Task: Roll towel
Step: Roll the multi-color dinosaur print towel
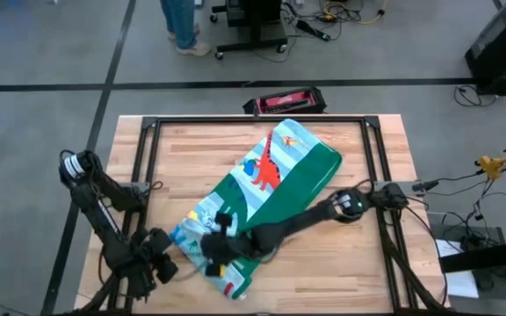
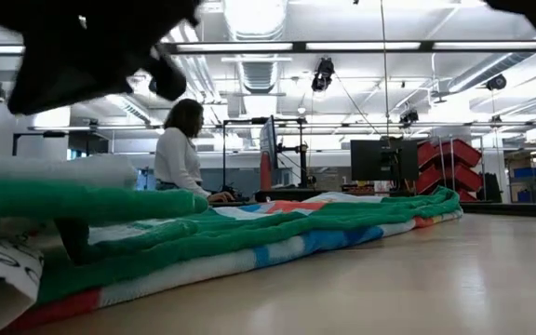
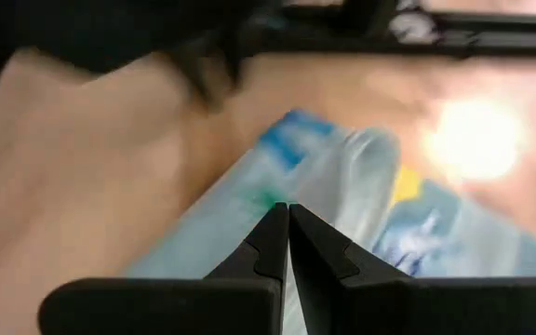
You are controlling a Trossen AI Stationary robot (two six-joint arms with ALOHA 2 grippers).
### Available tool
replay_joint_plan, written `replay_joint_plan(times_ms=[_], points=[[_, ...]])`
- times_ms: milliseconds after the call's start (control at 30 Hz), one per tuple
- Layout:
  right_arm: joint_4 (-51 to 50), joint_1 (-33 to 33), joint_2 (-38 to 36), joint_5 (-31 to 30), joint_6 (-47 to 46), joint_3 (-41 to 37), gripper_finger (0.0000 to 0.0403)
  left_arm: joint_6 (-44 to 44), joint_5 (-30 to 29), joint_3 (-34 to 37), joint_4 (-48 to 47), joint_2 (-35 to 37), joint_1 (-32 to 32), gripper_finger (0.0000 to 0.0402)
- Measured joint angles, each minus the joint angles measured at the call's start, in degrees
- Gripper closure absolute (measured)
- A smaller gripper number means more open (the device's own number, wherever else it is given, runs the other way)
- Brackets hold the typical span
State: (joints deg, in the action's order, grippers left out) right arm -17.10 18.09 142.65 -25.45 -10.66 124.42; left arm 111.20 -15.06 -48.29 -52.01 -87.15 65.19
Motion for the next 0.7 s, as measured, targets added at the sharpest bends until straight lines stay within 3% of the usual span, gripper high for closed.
replay_joint_plan(times_ms=[300,600,700], points=[[4.1,-6.0,5.5,4.8,-0.3,-0.1,0.0403,-3.7,-4.5,2.6,13.2,-7.2,1.7,0.0285],[6.1,-6.9,6.9,4.1,0.4,-0.1,0.0403,-4.2,-8.2,1.4,12.3,-8.9,2.2,0.0285],[7.4,-7.0,7.3,8.0,0.7,-0.1,0.0403,-5.3,-9.0,0.6,11.3,-8.7,2.2,0.0285]])
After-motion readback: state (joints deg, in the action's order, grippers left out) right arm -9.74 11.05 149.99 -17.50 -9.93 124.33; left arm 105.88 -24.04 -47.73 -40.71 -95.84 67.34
